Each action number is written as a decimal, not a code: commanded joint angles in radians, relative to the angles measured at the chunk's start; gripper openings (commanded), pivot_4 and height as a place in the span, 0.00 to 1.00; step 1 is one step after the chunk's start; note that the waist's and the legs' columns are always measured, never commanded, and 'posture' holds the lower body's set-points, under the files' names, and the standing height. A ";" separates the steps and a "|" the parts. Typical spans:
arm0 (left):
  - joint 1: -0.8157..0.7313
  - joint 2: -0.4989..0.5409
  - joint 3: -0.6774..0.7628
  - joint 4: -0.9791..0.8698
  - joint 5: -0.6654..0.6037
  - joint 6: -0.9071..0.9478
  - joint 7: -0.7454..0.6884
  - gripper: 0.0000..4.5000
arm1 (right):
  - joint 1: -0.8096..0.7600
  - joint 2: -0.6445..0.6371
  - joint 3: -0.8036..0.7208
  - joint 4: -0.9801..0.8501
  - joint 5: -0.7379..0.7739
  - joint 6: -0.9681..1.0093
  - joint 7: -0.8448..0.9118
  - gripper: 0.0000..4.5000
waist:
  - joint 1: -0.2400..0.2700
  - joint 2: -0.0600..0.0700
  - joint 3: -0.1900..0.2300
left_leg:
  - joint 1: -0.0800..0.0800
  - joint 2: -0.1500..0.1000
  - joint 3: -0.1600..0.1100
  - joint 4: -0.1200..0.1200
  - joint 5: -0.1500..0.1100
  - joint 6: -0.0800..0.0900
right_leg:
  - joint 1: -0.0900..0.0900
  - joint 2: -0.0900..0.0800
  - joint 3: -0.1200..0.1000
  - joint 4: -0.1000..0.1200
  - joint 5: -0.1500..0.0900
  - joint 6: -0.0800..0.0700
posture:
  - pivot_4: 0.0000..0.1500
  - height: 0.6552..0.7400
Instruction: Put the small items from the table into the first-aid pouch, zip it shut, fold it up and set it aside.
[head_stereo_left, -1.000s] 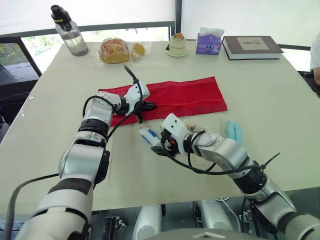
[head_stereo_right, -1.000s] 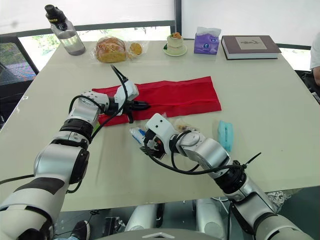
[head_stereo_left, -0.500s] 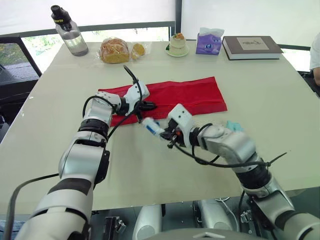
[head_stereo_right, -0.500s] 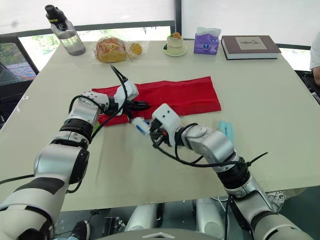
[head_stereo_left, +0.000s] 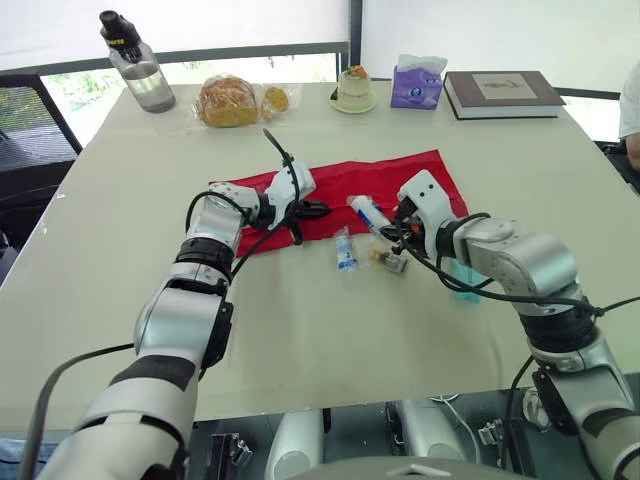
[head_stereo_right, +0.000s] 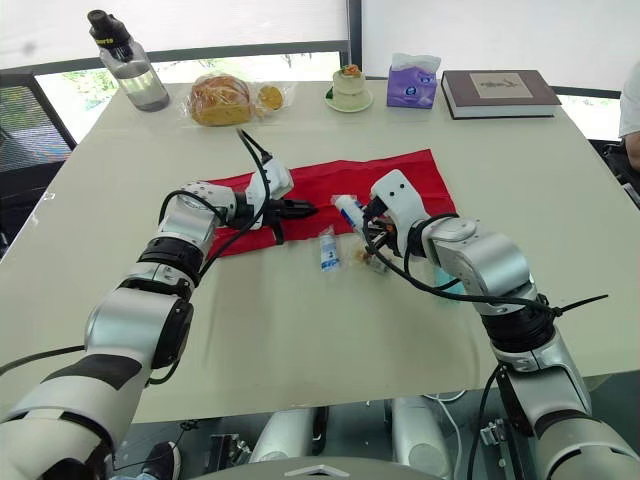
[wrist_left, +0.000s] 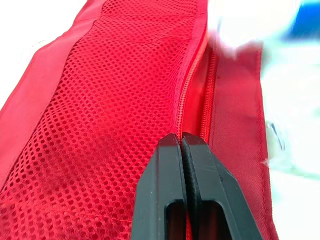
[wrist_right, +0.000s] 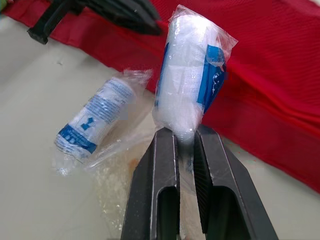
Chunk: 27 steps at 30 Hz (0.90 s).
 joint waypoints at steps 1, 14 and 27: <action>-0.044 -0.018 0.023 -0.049 -0.028 -0.003 0.007 0.00 | -0.015 0.001 0.036 0.054 -0.040 -0.075 0.021 0.00 | 0.001 0.000 0.000 | 0.000 0.000 0.000 0.000 0.000 0.000 | 0.000 0.000 0.000 0.000 0.000 0.000 | 1.00 1.00; 0.036 -0.058 0.010 -0.193 -0.065 0.054 -0.020 0.00 | -0.109 0.112 0.056 0.298 -0.150 -0.229 0.008 0.00 | 0.000 0.000 0.000 | 0.000 0.000 0.000 0.000 0.000 0.000 | 0.000 0.000 0.000 0.000 0.000 0.000 | 1.00 1.00; 0.091 -0.105 0.002 -0.351 -0.088 0.165 0.021 0.00 | -0.202 0.262 0.052 0.578 -0.281 -0.512 -0.044 0.00 | 0.001 0.000 0.000 | 0.001 0.000 0.000 0.000 0.000 0.000 | 0.000 0.000 0.000 0.000 0.000 0.000 | 1.00 1.00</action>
